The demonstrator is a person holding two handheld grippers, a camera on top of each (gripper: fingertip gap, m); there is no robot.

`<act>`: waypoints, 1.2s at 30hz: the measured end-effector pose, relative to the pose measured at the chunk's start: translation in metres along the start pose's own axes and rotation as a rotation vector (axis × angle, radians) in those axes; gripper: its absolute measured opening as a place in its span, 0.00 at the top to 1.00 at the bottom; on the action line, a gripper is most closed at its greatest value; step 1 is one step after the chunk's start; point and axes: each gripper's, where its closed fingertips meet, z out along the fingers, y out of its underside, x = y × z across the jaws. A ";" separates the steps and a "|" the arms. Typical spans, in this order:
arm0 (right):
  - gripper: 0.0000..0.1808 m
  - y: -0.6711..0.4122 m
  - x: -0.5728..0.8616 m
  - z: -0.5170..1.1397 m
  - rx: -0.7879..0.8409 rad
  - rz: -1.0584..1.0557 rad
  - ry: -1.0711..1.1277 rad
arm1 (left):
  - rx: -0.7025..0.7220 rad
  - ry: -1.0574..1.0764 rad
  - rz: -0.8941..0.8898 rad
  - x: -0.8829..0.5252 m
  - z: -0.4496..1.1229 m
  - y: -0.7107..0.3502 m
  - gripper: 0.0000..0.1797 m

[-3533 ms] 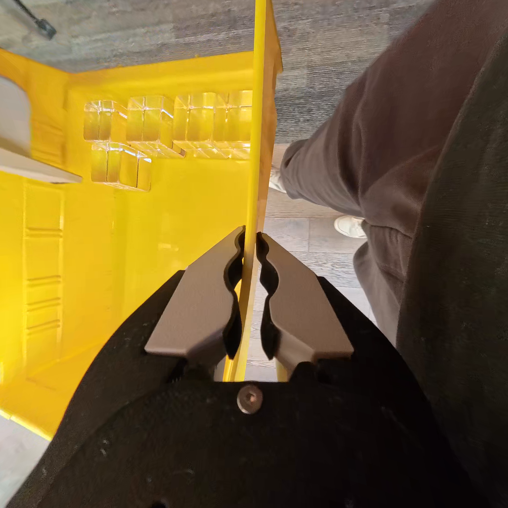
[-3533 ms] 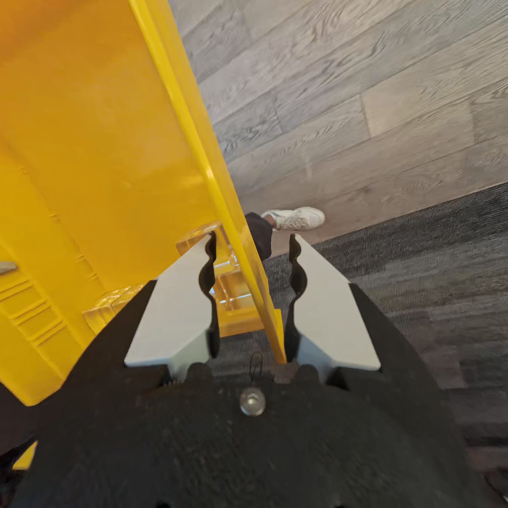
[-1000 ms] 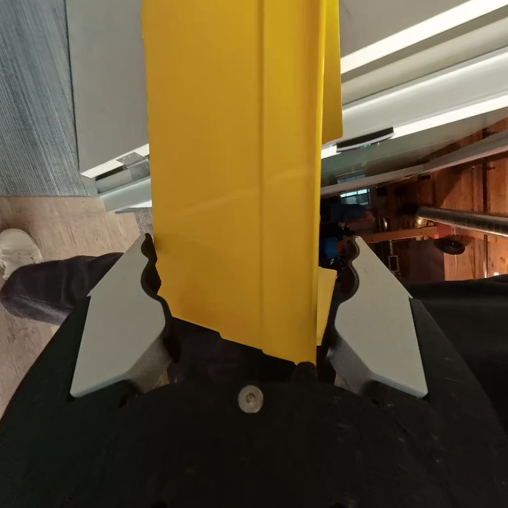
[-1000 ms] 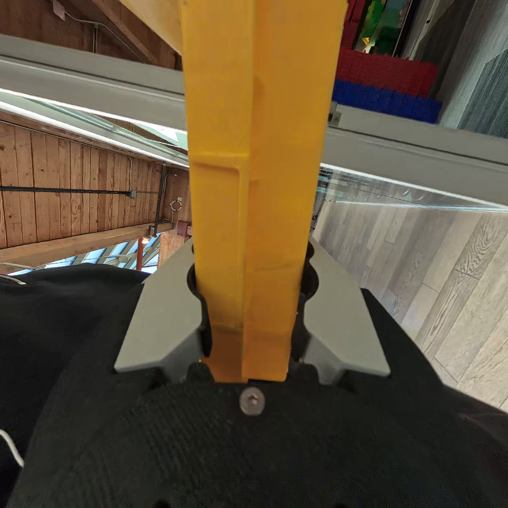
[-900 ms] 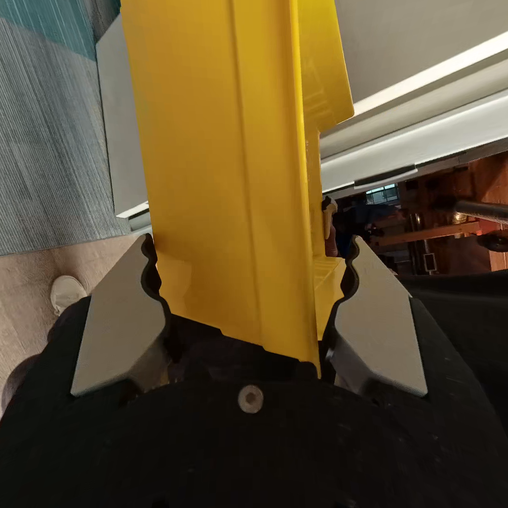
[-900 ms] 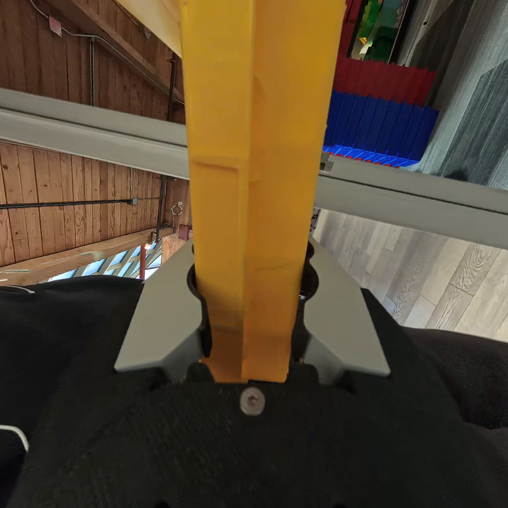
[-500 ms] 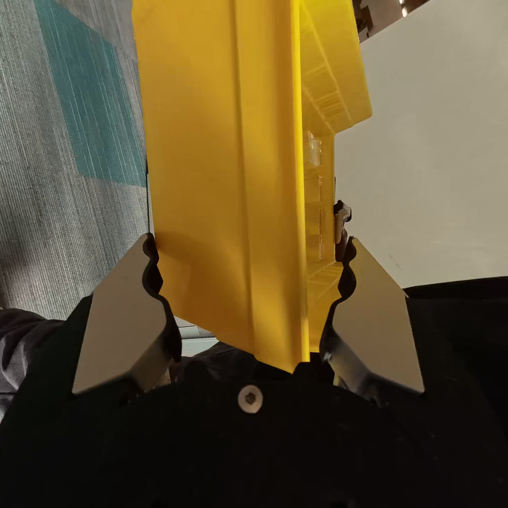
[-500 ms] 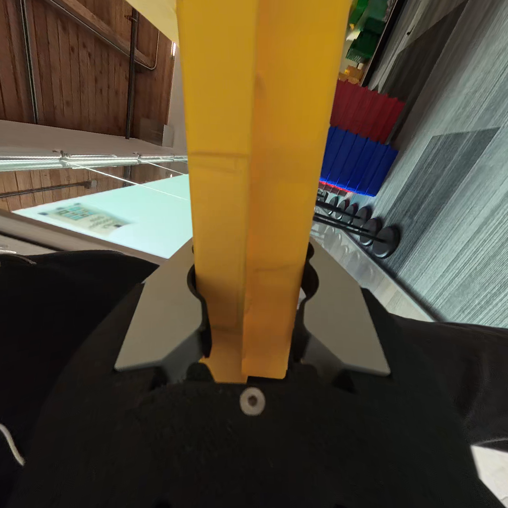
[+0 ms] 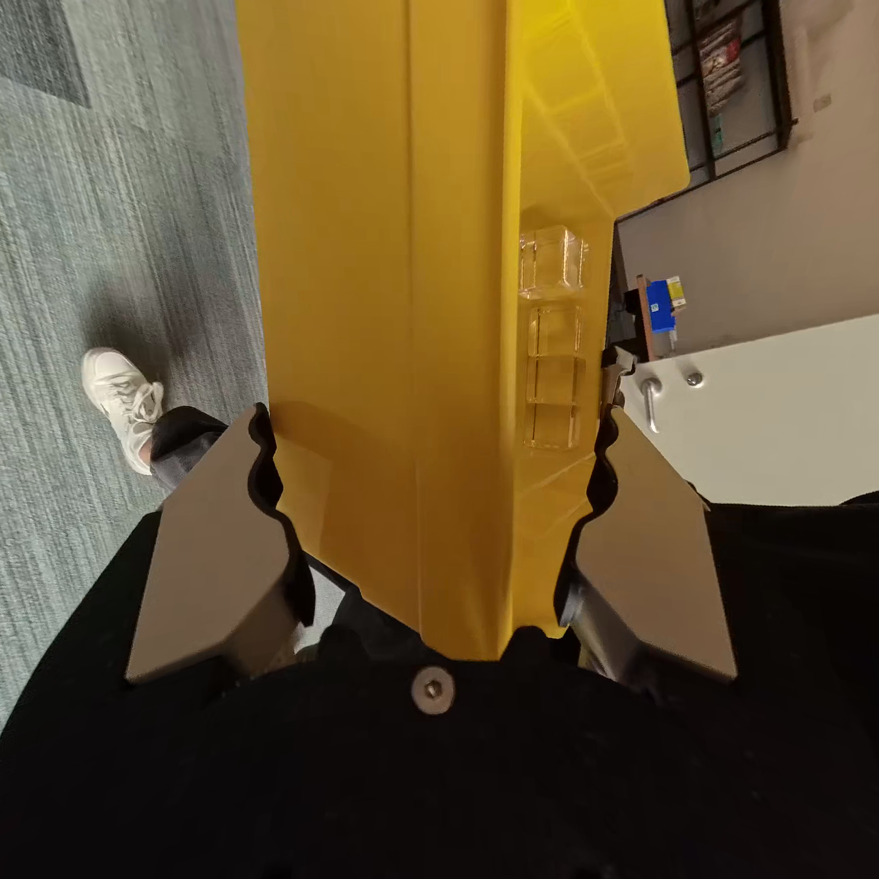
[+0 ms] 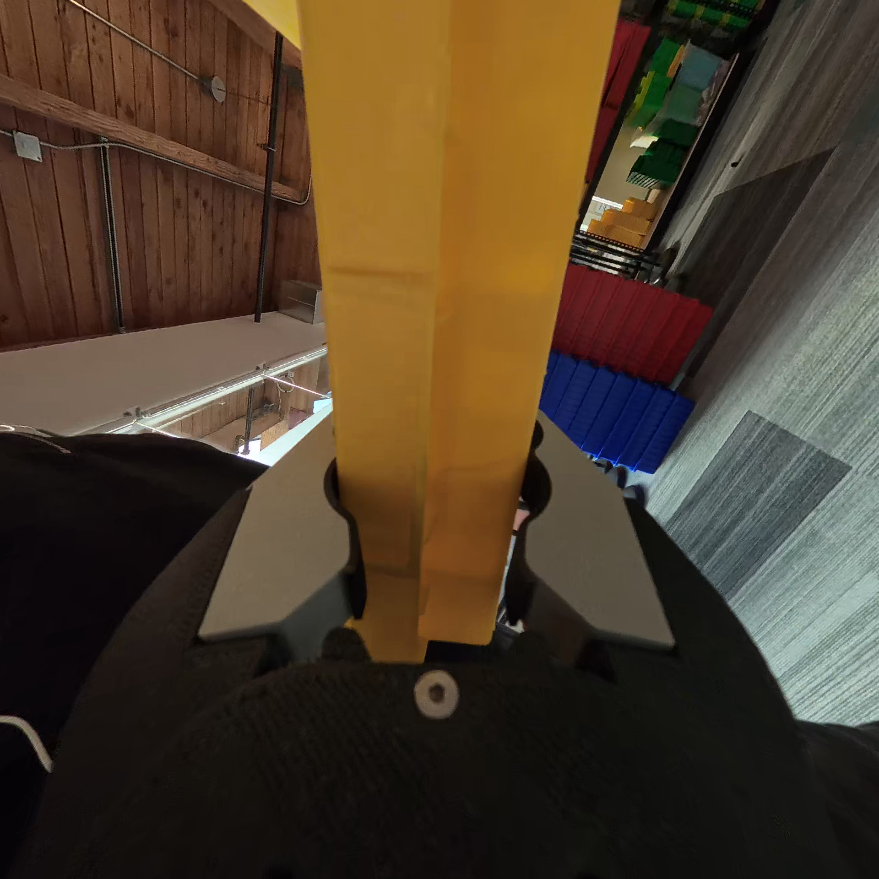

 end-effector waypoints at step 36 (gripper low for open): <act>0.49 -1.119 0.535 0.998 -0.471 0.003 0.039 | -0.122 -0.720 -0.056 -0.824 -0.064 -1.283 0.86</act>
